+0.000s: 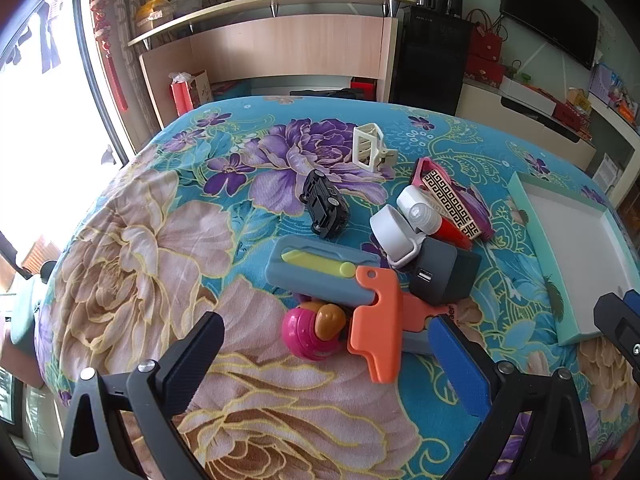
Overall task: Organize rigid objects
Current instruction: 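Grasp the orange-grey toy knife with the left tool while the right tool grasps the black charger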
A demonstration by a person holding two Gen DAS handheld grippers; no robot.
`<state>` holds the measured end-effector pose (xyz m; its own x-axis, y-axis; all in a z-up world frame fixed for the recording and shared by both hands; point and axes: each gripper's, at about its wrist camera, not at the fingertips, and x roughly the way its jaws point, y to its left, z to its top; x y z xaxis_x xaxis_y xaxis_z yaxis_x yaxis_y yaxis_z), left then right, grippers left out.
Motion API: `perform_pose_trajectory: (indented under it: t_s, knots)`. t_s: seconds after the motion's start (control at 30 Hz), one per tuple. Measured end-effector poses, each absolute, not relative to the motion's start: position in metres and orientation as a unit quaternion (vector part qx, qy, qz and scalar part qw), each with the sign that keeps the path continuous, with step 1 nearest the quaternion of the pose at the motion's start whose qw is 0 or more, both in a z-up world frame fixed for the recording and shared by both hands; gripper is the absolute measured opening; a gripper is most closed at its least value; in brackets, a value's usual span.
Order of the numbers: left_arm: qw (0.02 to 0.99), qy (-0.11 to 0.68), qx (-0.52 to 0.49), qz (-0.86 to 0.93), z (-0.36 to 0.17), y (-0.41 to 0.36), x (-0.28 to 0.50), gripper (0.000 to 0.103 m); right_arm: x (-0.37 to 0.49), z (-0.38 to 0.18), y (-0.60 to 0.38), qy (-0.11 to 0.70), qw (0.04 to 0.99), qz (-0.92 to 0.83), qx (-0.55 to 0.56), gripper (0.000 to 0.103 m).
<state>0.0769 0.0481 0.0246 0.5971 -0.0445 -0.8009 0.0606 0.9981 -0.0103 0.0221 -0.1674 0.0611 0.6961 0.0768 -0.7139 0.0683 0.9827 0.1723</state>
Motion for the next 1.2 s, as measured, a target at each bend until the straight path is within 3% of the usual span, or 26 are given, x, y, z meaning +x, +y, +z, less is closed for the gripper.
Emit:
perform_pose_trajectory:
  t_s: [0.77, 0.97, 1.1, 1.2]
  knots:
    - [0.895, 0.439, 0.019, -0.082, -0.005, 0.054, 0.119, 0.103, 0.119, -0.002, -0.105, 0.447, 0.879, 0.100, 0.132, 0.103]
    - [0.896, 0.435, 0.023, -0.090, -0.008, 0.054, 0.119, 0.097, 0.125, -0.011, -0.103, 0.451, 0.873, 0.111, 0.148, 0.101]
    - [0.895, 0.433, 0.020, -0.103, -0.008, 0.053, 0.120, 0.088, 0.128, -0.014, -0.103, 0.451, 0.871, 0.115, 0.156, 0.092]
    - [0.896, 0.430, 0.022, -0.104, -0.008, 0.053, 0.120, 0.088, 0.128, -0.014, -0.102, 0.448, 0.872, 0.115, 0.161, 0.081]
